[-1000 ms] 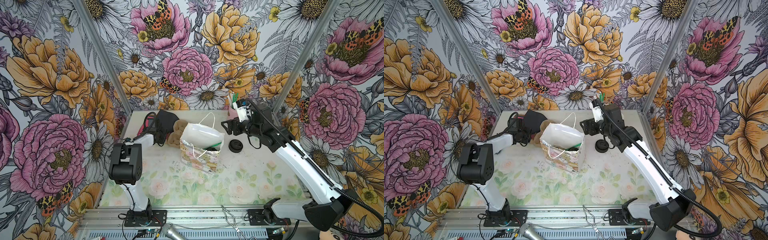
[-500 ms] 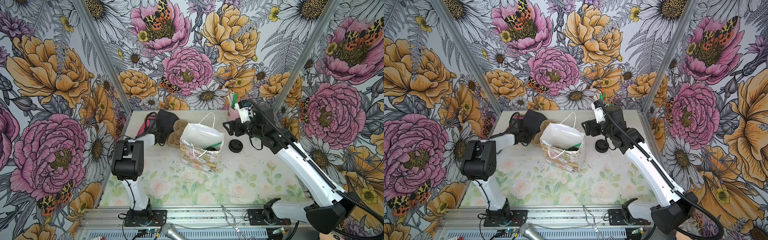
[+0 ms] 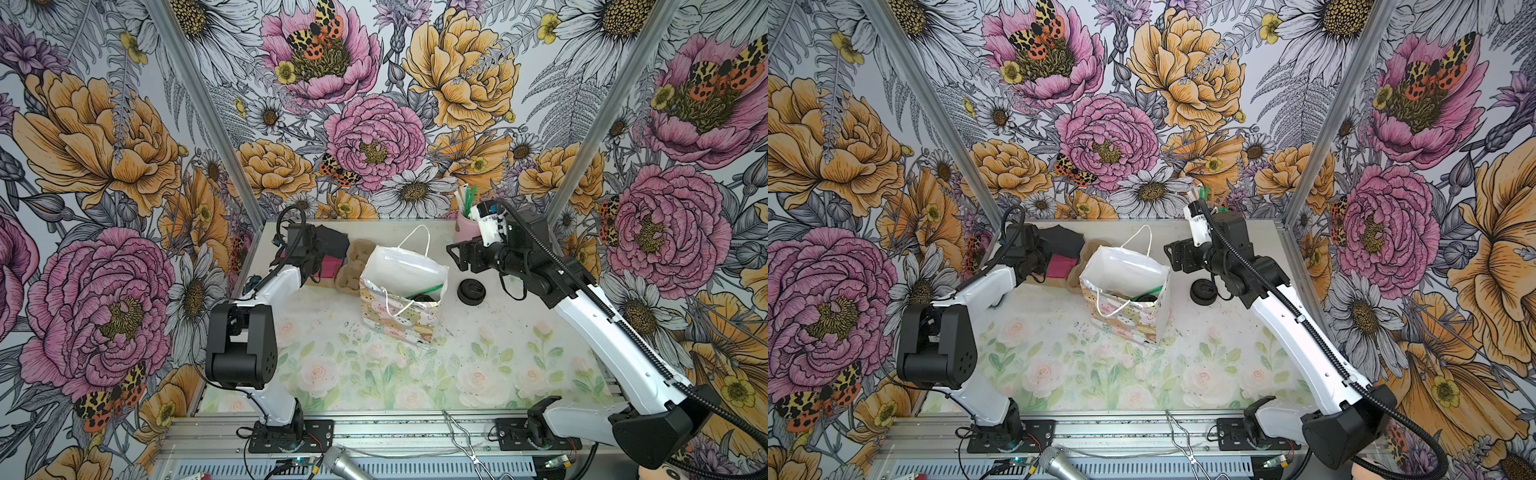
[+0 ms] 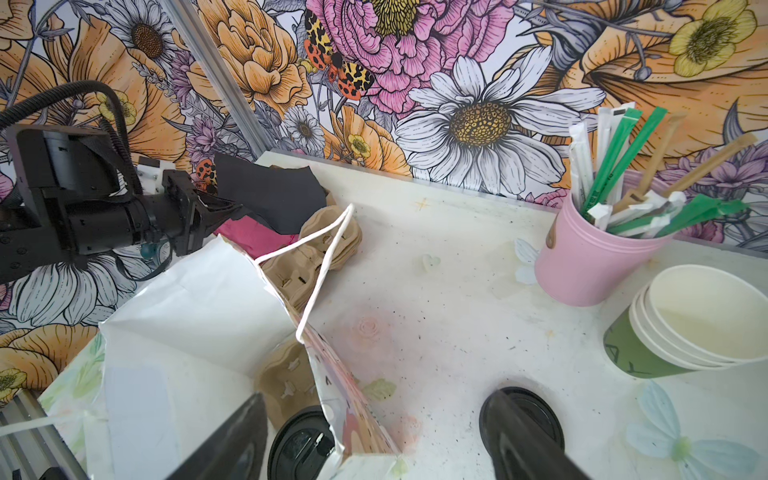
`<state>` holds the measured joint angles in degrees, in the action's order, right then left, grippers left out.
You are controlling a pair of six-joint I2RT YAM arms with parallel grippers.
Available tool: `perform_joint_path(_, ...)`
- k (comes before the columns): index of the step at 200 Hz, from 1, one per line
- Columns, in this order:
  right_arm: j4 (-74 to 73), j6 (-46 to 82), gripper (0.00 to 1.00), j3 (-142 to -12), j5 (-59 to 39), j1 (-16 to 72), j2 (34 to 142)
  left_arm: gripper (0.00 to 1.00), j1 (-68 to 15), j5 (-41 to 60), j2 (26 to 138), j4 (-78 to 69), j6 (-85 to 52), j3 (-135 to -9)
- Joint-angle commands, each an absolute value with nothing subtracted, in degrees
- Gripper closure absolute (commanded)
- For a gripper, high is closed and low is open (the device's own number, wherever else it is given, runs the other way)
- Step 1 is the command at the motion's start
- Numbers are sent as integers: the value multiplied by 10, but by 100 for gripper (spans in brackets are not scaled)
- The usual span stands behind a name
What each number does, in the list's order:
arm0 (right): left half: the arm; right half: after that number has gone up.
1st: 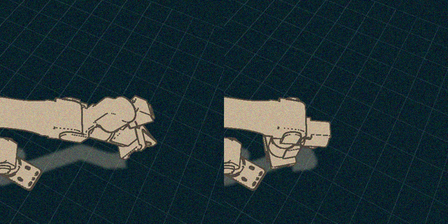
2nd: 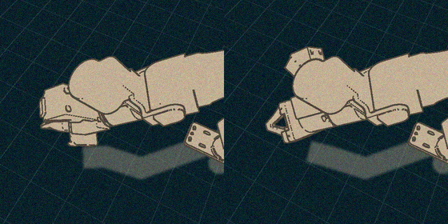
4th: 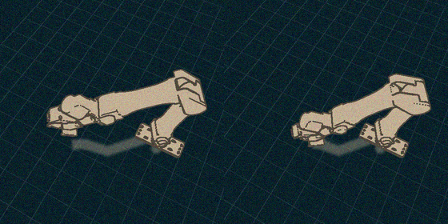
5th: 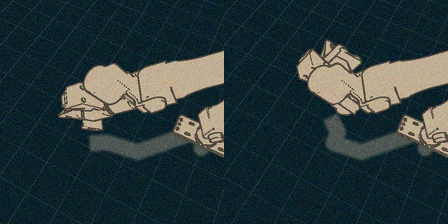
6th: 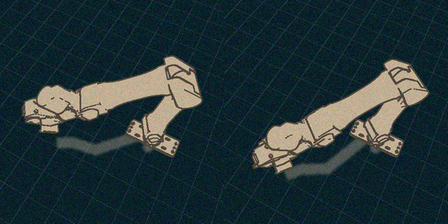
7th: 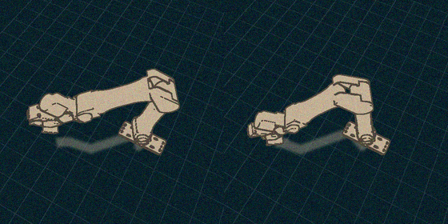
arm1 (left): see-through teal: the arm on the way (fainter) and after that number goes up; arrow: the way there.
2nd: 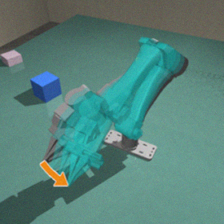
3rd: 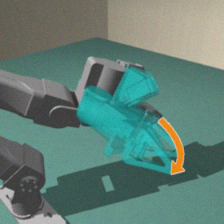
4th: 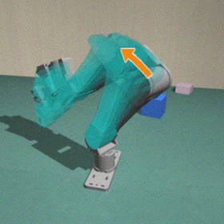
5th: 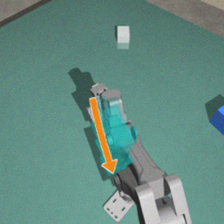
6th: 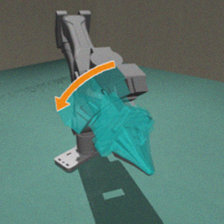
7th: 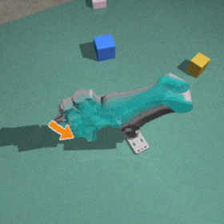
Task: Pack the takeout coffee
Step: 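Reach the left gripper to the dark grey tissue while right gripper withdraws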
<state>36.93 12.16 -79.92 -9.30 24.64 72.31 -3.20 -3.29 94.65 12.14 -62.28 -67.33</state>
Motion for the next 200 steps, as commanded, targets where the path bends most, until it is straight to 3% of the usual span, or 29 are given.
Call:
perform_joint_path(1,356,122,17,-795,-99,242,707,100,-32,-100,919,181,-560,-690)
perform_joint_path(86,356,123,16,-794,-107,241,714,100,-27,-178,868,291,-402,-703)
perform_joint_path(200,356,124,16,-783,-106,240,715,100,-54,-179,1026,308,-341,-825)
